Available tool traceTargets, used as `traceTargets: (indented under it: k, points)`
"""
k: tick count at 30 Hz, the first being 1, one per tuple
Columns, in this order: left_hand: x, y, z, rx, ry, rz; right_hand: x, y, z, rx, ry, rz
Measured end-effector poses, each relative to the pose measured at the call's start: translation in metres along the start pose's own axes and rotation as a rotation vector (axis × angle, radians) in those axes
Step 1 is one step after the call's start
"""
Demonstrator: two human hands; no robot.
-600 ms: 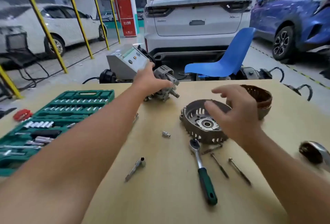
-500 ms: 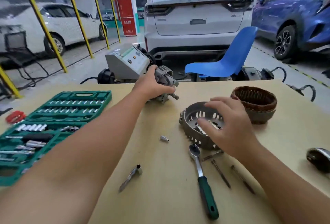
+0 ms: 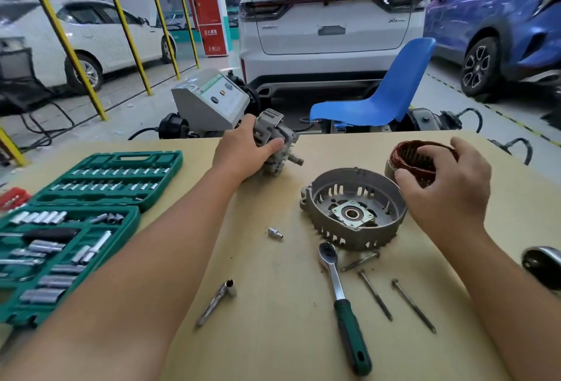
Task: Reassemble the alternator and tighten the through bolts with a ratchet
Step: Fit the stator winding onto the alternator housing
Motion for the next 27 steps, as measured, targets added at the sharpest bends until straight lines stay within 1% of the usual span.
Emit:
traceTargets:
  k: [4, 10, 14, 17, 19, 21, 23, 27]
  points:
    - [0.022, 0.010, 0.000, 0.020, -0.022, 0.010, -0.002, -0.005, -0.008, 0.012, -0.068, 0.113]
    - [0.056, 0.026, 0.001, 0.089, -0.058, 0.019, -0.005, -0.005, -0.017, -0.008, -0.120, 0.150]
    - [0.072, 0.034, 0.003, 0.122, -0.062, -0.001, -0.013, 0.002, -0.034, -0.035, -0.219, 0.219]
    - [0.081, 0.034, 0.003, 0.042, -0.084, -0.061, -0.017, 0.002, -0.039, -0.058, -0.243, 0.293]
    - [0.086, 0.033, 0.001, -0.007, -0.092, -0.122, -0.019, 0.001, -0.038, -0.045, -0.253, 0.279]
    - [0.087, 0.031, -0.002, -0.022, -0.087, -0.143, -0.020, 0.002, -0.038, -0.045, -0.262, 0.262]
    - [0.083, 0.030, -0.004, -0.016, -0.063, -0.148, -0.022, 0.005, -0.041, -0.057, -0.262, 0.264]
    - [0.071, 0.030, -0.002, 0.142, 0.121, -0.154, -0.024, 0.005, -0.046, -0.042, -0.234, 0.254]
Point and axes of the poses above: each hand's wrist, its own x-axis away from the middle knuckle, its own y-axis out of the back of the hand, z = x × y, the point moved 1 cm from there along -x, towards the middle knuckle, and after that the axes turned 2 degrees about -z, right-handed, at the moved point
